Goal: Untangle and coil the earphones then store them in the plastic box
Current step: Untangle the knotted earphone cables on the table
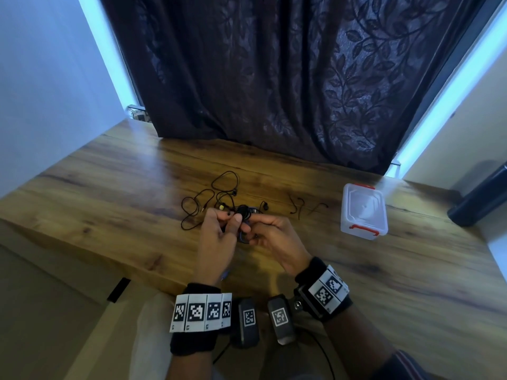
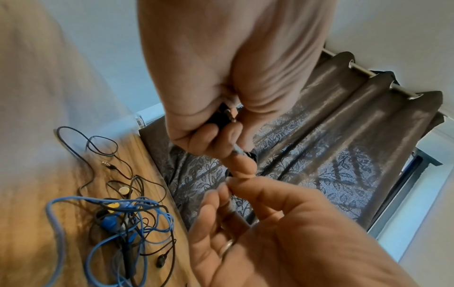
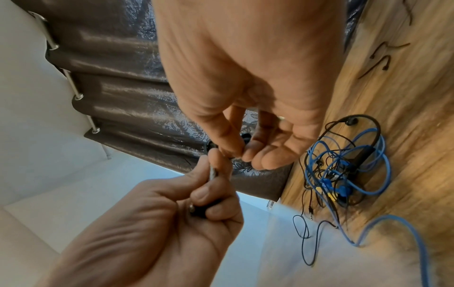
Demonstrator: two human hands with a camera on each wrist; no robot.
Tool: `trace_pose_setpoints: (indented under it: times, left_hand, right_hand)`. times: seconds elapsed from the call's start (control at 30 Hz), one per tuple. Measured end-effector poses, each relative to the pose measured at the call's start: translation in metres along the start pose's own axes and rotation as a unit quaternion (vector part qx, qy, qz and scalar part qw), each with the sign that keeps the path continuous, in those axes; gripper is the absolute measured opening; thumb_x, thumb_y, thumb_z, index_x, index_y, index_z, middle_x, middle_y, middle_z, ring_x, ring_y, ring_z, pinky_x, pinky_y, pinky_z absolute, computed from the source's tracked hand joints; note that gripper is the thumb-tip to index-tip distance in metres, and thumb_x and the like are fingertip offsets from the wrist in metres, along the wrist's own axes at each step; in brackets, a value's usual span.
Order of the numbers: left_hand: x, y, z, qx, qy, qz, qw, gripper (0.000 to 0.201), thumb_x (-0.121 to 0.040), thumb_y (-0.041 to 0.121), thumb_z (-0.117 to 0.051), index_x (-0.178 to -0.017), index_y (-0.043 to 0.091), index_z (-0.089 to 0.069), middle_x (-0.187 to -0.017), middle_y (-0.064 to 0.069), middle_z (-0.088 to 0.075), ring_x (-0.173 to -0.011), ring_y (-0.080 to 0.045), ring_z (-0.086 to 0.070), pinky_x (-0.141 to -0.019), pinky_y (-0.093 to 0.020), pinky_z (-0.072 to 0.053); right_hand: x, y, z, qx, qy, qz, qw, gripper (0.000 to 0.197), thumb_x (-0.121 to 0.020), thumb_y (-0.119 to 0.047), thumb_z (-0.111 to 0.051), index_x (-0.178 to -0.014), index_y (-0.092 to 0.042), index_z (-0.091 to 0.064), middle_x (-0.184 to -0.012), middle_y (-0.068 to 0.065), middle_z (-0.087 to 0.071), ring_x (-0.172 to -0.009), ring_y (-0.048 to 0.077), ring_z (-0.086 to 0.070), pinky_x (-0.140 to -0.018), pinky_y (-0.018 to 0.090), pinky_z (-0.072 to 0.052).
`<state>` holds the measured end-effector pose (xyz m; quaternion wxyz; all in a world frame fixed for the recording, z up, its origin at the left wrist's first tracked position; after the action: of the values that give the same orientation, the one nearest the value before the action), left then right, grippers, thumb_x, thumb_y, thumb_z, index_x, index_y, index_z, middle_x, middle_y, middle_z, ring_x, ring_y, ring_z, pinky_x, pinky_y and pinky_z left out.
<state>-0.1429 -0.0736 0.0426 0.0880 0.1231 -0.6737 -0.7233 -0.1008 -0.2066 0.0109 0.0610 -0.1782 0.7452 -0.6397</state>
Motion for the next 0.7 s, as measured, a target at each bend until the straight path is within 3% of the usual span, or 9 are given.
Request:
trace_pose_setpoints:
  times: [0.07,0.13,0.2,0.33,0.4,0.47,0.53,0.6,0.7]
  left_hand:
    - [0.001,0.000,0.000,0.002,-0.010,0.006,1.000,0.013,-0.097,0.014,-0.059,-0.093,0.017,-0.048,-0.077,-0.004,-0.074,-0.084,-0.017,-0.070,-0.081,-0.040,-0.056]
    - [0.002,0.002,0.000,0.002,-0.022,0.007,1.000,0.013,-0.097,0.013,-0.058,-0.094,0.016,-0.046,-0.078,-0.004,-0.073,-0.078,-0.008,-0.069,-0.078,-0.037,-0.055]
    - [0.004,0.005,0.000,-0.012,-0.028,0.002,1.000,0.013,-0.098,0.014,-0.058,-0.095,0.015,-0.045,-0.081,-0.005,-0.071,-0.076,-0.006,-0.066,-0.081,-0.041,-0.056]
    - [0.004,0.007,0.002,-0.014,-0.029,0.014,0.999,0.015,-0.096,0.021,-0.060,-0.095,0.021,-0.046,-0.086,-0.008,-0.069,-0.085,-0.020,-0.066,-0.089,-0.054,-0.053]
    - [0.004,0.004,0.005,-0.021,-0.023,0.018,0.999,0.019,-0.089,0.041,-0.065,-0.094,0.034,-0.048,-0.092,-0.020,-0.067,-0.091,-0.037,-0.065,-0.089,-0.061,-0.051]
    - [0.003,-0.004,0.007,-0.025,-0.021,0.023,0.999,0.022,-0.076,0.058,-0.064,-0.087,0.047,-0.049,-0.101,-0.030,-0.062,-0.097,-0.046,-0.061,-0.088,-0.065,-0.050]
    - [0.003,-0.004,0.009,-0.026,-0.030,0.022,0.999,0.025,-0.076,0.056,-0.065,-0.094,0.047,-0.051,-0.109,-0.027,-0.060,-0.101,-0.043,-0.061,-0.089,-0.063,-0.051]
    - [0.004,0.005,0.007,-0.007,-0.045,0.012,0.999,0.023,-0.088,0.039,-0.067,-0.103,0.038,-0.049,-0.109,-0.012,-0.063,-0.101,-0.031,-0.066,-0.090,-0.058,-0.053]
    - [0.002,0.004,0.003,0.008,-0.063,0.012,0.998,0.019,-0.097,0.013,-0.059,-0.100,0.026,-0.047,-0.083,0.003,-0.073,-0.080,-0.008,-0.070,-0.080,-0.040,-0.057]
  right_hand:
    - [-0.001,0.000,0.001,0.003,-0.001,0.003,1.000,0.029,-0.095,0.006,-0.052,-0.111,-0.002,-0.075,-0.081,0.005,-0.064,-0.081,0.023,-0.054,-0.070,0.029,-0.046]
    - [-0.001,-0.001,0.001,0.007,0.000,0.005,1.000,0.031,-0.096,0.006,-0.051,-0.108,-0.006,-0.077,-0.079,0.004,-0.065,-0.081,0.023,-0.054,-0.069,0.027,-0.046]
    - [0.000,-0.003,0.001,0.006,-0.001,0.010,1.000,0.036,-0.096,0.007,-0.050,-0.100,-0.014,-0.079,-0.079,0.004,-0.066,-0.078,0.020,-0.056,-0.068,0.025,-0.048]
    - [-0.002,-0.005,0.000,0.008,-0.010,0.016,1.000,0.036,-0.097,0.007,-0.048,-0.103,-0.014,-0.077,-0.084,0.009,-0.065,-0.078,0.018,-0.058,-0.067,0.025,-0.049]
    - [-0.004,-0.006,0.000,0.012,-0.023,0.016,1.000,0.036,-0.097,0.008,-0.047,-0.105,-0.013,-0.076,-0.086,0.012,-0.063,-0.079,0.020,-0.056,-0.068,0.026,-0.048]
    - [-0.006,-0.006,0.001,0.017,-0.028,0.013,0.999,0.036,-0.098,0.008,-0.047,-0.107,-0.011,-0.076,-0.086,0.013,-0.064,-0.081,0.023,-0.056,-0.069,0.027,-0.047]
    - [-0.007,-0.006,0.003,0.025,-0.028,0.009,0.999,0.033,-0.098,0.007,-0.048,-0.111,-0.008,-0.075,-0.082,0.008,-0.066,-0.080,0.022,-0.057,-0.070,0.029,-0.048]
    - [-0.009,-0.005,0.006,0.041,-0.027,0.007,0.999,0.031,-0.098,0.006,-0.049,-0.113,-0.004,-0.074,-0.084,0.006,-0.069,-0.083,0.024,-0.058,-0.074,0.032,-0.049]
    - [-0.010,-0.007,0.008,0.072,-0.035,0.015,0.997,0.033,-0.097,0.005,-0.052,-0.109,-0.013,-0.077,-0.095,0.007,-0.072,-0.093,0.030,-0.061,-0.087,0.051,-0.051]
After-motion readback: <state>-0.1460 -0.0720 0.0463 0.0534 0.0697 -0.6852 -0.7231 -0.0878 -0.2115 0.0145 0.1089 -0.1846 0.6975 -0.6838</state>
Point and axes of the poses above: each hand's wrist, its own x-axis away from the middle knuckle, its own z-axis out of the back of the hand, y = z × x, the point moved 5 cm from there along -x, towards the middle knuckle
